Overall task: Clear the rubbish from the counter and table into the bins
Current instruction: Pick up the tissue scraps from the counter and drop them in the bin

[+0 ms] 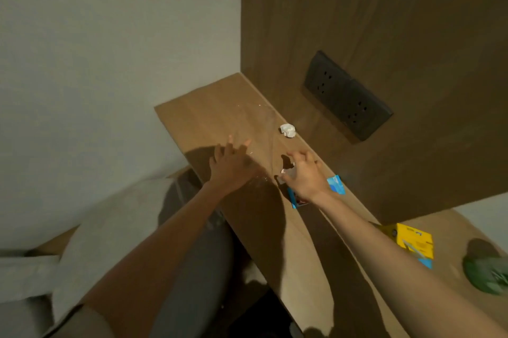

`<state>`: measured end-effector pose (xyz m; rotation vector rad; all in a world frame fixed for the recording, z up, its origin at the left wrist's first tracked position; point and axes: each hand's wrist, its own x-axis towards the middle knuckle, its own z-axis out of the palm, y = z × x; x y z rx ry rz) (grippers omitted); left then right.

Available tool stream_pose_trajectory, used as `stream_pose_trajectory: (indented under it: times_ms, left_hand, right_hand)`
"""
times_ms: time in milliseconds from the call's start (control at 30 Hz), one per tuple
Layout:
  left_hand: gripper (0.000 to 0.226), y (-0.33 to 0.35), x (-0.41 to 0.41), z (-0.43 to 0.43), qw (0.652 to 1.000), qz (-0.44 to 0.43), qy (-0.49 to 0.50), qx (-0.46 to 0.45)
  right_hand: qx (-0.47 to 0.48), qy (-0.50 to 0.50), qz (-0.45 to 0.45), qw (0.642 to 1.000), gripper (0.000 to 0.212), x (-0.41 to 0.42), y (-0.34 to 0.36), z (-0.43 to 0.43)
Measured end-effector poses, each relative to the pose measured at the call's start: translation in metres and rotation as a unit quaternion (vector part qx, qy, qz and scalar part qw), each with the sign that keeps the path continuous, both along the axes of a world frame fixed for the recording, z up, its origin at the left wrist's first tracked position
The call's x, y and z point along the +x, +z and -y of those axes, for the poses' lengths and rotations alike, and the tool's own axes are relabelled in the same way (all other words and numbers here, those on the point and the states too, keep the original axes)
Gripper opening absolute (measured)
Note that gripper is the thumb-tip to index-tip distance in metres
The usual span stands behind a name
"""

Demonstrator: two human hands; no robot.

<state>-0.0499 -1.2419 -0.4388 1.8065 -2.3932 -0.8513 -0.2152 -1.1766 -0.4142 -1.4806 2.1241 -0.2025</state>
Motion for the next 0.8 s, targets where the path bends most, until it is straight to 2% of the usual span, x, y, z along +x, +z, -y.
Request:
stream_pose_trajectory:
  times_ms: [100,233,333,433,533,700,800]
  left_hand:
    - [0.100,-0.020,-0.009,0.012,1.000,0.026,-0.016,0.005]
    - [0.105,-0.045,-0.011,0.020,0.998,0.024,-0.036,-0.034]
    - [0.094,-0.053,-0.010,0.022,0.994,-0.014,-0.040,-0.104]
    - [0.070,-0.055,-0.008,0.023,0.987,-0.034,-0.032,-0.155]
    - [0.050,-0.050,-0.006,0.020,0.984,-0.116,-0.029,-0.132]
    - [0.041,-0.026,-0.002,0.012,0.977,-0.150,-0.028,-0.148]
    - [0.035,-0.010,0.009,0.002,0.963,-0.170,-0.033,-0.206]
  right_hand:
    - [0.041,0.010,-0.013,0.999,0.055,-0.005,-0.023,0.012]
    - [-0.015,0.016,-0.046,0.999,0.033,-0.008,-0.038,0.022]
    - [-0.046,0.012,-0.045,0.998,0.026,-0.009,-0.043,0.026]
    - [-0.061,0.008,-0.043,0.997,0.026,-0.007,-0.044,0.028]
    - [-0.071,-0.004,-0.015,0.997,0.028,-0.003,-0.040,0.027]
    - [-0.097,-0.019,0.028,0.995,0.031,0.004,-0.015,0.014]
    - [-0.124,-0.020,0.048,0.991,0.030,0.010,0.008,-0.002]
